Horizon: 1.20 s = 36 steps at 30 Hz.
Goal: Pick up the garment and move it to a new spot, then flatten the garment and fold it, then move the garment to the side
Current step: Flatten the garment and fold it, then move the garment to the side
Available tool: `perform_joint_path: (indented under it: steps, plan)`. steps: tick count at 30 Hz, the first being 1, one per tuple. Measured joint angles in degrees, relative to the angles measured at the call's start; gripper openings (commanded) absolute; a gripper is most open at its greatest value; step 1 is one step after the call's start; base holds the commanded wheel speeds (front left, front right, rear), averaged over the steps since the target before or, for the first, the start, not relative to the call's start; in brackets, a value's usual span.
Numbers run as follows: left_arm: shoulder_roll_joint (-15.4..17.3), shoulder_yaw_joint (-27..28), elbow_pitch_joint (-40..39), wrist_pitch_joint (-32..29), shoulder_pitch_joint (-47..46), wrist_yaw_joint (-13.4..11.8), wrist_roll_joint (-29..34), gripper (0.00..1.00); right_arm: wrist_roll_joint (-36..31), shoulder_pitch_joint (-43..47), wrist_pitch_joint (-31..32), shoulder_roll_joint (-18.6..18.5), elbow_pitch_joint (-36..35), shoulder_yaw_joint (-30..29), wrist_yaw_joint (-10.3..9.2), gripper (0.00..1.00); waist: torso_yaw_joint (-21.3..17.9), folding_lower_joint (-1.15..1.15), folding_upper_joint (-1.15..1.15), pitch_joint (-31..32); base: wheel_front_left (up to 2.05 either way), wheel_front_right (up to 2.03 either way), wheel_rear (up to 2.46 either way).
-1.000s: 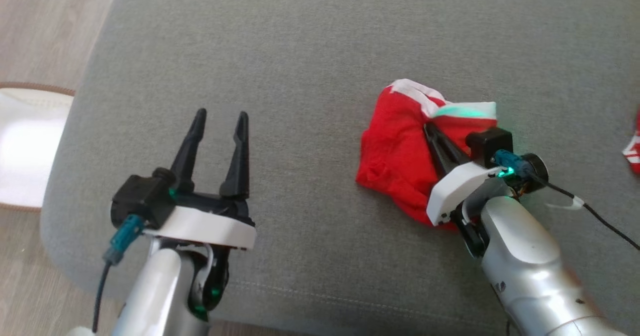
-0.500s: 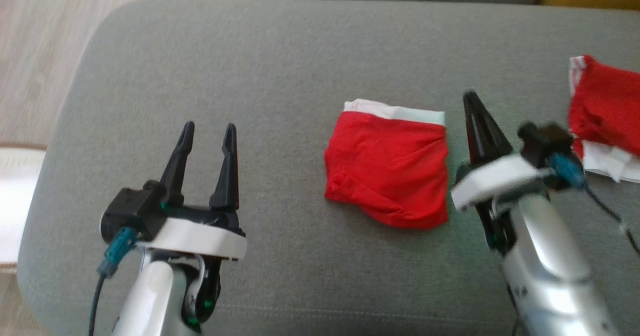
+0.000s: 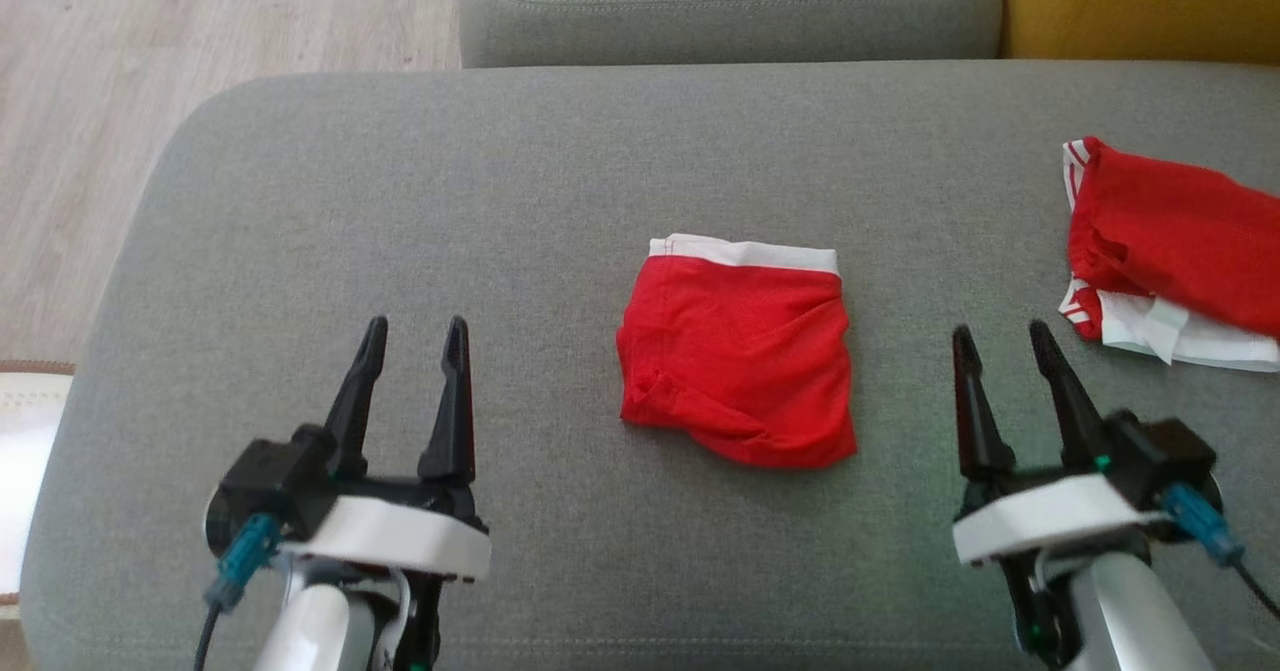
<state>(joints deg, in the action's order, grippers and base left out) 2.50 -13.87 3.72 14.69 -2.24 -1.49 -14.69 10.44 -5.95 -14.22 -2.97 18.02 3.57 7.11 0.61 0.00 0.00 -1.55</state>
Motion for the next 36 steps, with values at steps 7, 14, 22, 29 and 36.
perform_joint_path:
  steps: [7, 14, 22, 29, 36]
  plan:
    - [0.0, 0.1, -0.3, 0.0, 1.0, -0.1, 0.0, 1.0, 0.0, 2.0, 0.1, 0.1, -1.2, -0.7, 0.0, 1.0, 0.4, 0.0, 0.0, 0.6, 0.0, 0.0, 0.0]
    - [0.0, -0.1, -0.7, 0.0, 0.9, 0.0, 0.0, 1.0, -0.9, 2.0, 1.3, 0.1, -1.9, -2.1, 0.0, 1.0, 1.1, 0.0, 0.0, -0.1, 0.0, 0.0, 0.0]
    - [0.0, -0.7, -0.6, 0.0, 0.2, 0.3, 0.0, 1.0, 2.9, 0.2, 7.7, 0.2, 2.4, 1.0, 0.0, 1.0, 2.7, 0.0, 0.0, -2.9, 0.0, 0.0, 0.0]
    - [0.0, -2.0, 0.2, 0.0, -1.8, 0.7, 0.0, 1.0, 7.6, -5.7, 10.8, 0.1, 9.8, 2.9, 0.0, 1.0, 5.3, 0.0, 0.0, -5.2, 0.0, 0.0, 0.0]
    - [0.0, -2.4, 0.5, 0.0, -2.5, 0.7, 0.0, 1.0, 12.0, -9.8, 12.2, 0.1, 18.0, 3.4, 0.0, 1.0, 8.0, 0.0, 0.0, -6.6, 0.0, 0.0, 0.0]
